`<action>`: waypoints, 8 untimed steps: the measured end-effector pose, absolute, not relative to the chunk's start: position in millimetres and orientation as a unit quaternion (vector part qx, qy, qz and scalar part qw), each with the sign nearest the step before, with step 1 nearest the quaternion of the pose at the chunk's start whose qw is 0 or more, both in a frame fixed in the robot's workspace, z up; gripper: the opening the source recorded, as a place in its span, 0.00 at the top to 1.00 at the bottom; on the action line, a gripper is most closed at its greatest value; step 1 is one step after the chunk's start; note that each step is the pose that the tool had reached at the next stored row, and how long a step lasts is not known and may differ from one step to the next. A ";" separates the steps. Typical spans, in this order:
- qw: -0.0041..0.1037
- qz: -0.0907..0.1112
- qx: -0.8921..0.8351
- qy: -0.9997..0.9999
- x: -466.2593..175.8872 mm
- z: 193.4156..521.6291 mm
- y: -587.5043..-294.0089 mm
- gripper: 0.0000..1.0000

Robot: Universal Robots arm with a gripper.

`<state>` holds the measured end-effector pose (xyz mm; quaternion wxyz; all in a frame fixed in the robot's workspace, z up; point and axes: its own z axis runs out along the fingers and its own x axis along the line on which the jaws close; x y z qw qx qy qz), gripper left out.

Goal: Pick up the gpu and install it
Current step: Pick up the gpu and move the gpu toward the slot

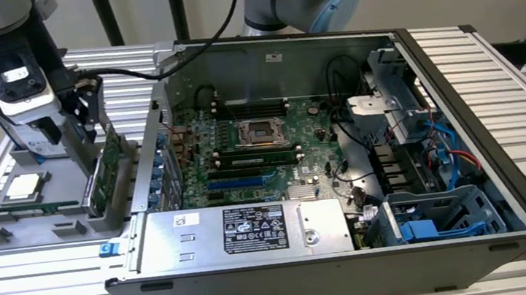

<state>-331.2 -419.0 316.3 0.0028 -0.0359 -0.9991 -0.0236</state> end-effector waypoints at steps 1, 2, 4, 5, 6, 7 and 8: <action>0.003 -0.024 -0.036 -0.999 -331.3 315.5 -418.9 0.00; 0.003 -0.024 -0.036 -0.999 -331.3 315.3 -418.9 0.00; 0.004 -0.024 -0.036 -0.999 -331.3 314.8 -418.9 0.00; 0.004 -0.024 -0.036 -0.999 -331.3 314.6 -419.0 0.00; 0.004 -0.024 -0.036 -0.999 -331.3 314.5 -418.9 0.00; 0.004 -0.024 -0.036 -0.999 -331.3 314.3 -418.9 0.00; 0.004 -0.023 -0.036 -0.999 -331.3 314.1 -418.9 0.00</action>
